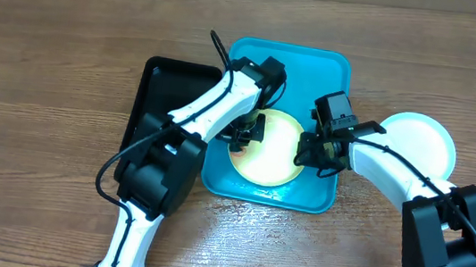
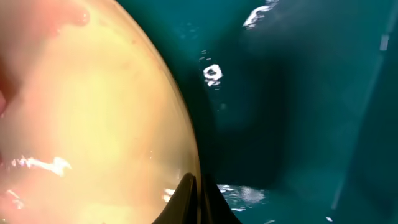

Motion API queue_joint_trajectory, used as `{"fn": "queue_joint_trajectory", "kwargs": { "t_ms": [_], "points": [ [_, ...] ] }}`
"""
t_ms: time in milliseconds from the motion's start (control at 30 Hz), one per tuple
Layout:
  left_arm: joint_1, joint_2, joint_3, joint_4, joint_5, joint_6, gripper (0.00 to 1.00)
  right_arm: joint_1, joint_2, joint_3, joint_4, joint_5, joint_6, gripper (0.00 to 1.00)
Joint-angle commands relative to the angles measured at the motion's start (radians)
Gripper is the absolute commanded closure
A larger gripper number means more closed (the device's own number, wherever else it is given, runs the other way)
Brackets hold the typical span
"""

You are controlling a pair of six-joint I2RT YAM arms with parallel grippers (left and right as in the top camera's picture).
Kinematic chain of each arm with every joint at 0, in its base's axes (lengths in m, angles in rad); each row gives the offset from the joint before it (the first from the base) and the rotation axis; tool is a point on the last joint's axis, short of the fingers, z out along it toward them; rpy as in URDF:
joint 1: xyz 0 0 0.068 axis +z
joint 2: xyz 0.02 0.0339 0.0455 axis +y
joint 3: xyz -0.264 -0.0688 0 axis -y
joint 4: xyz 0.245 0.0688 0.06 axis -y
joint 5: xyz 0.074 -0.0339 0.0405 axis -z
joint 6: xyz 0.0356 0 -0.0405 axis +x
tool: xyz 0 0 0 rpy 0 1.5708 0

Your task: Clean dirty plates on tray and stack at the side

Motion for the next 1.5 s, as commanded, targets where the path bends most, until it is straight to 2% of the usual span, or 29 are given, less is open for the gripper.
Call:
{"fn": "queue_joint_trajectory", "kwargs": {
  "t_ms": [0, 67, 133, 433, 633, 800, 1100, 1333, 1467],
  "points": [
    [0.001, 0.038, 0.007, 0.085, 0.312, 0.051, 0.96, -0.006, 0.009, 0.013, -0.005, 0.043, -0.009, 0.96],
    [-0.01, 0.041, 0.007, 0.127, 0.428, 0.051, 0.96, -0.006, 0.009, 0.013, -0.006, 0.043, -0.009, 0.96],
    [-0.027, 0.044, 0.007, 0.154, 0.48, 0.05, 0.96, -0.006, 0.009, 0.013, -0.006, 0.043, -0.009, 0.96],
    [-0.105, 0.057, 0.007, 0.163, 0.473, 0.04, 0.96, -0.006, 0.009, 0.013, -0.009, 0.043, -0.009, 0.96],
    [-0.085, 0.056, 0.007, 0.031, 0.264, -0.113, 0.96, -0.006, 0.009, 0.013, -0.013, 0.047, -0.009, 0.96],
    [-0.05, 0.055, 0.008, -0.089, 0.087, -0.126, 0.96, -0.006, 0.009, 0.013, -0.013, 0.047, -0.009, 0.96],
    [-0.027, 0.026, 0.016, -0.19, -0.206, -0.209, 0.96, -0.006, 0.009, 0.013, -0.013, 0.047, -0.009, 0.96],
    [-0.027, 0.015, 0.042, -0.2, -0.34, -0.222, 0.96, -0.006, 0.009, 0.013, -0.013, 0.047, -0.009, 0.96],
    [-0.027, 0.015, 0.042, -0.16, -0.455, -0.188, 0.96, -0.006, 0.009, 0.013, -0.013, 0.047, -0.01, 0.96]
  ]
}}
